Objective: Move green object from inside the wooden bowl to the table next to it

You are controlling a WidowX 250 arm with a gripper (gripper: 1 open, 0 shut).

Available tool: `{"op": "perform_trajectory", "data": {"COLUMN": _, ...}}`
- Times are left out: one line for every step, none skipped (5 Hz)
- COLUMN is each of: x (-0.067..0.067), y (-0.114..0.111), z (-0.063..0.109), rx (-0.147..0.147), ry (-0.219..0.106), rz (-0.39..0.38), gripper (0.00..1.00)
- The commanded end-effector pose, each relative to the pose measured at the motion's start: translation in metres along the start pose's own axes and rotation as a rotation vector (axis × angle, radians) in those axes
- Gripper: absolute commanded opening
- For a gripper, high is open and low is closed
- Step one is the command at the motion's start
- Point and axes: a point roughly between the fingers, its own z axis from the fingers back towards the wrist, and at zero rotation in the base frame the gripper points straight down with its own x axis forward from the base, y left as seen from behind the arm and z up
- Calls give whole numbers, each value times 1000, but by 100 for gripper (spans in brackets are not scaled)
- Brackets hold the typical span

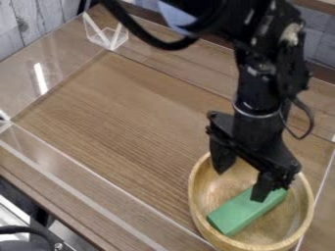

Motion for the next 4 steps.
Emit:
{"op": "perform_trajectory", "data": {"x": 16, "y": -7, "z": 8, "rx": -6, "ry": -56, "rz": -43, "gripper": 100}}
{"op": "perform_trajectory", "data": {"x": 15, "y": -13, "z": 7, "rx": -5, "ry": -62, "rz": -87, "gripper": 100}}
{"op": "perform_trajectory", "data": {"x": 18, "y": -23, "z": -5, "rx": -15, "ry": -38, "rz": -132, "gripper": 100}}
{"op": "perform_trajectory", "data": {"x": 22, "y": -31, "z": -17, "rx": -22, "ry": -15, "rz": -174, "gripper": 100}}
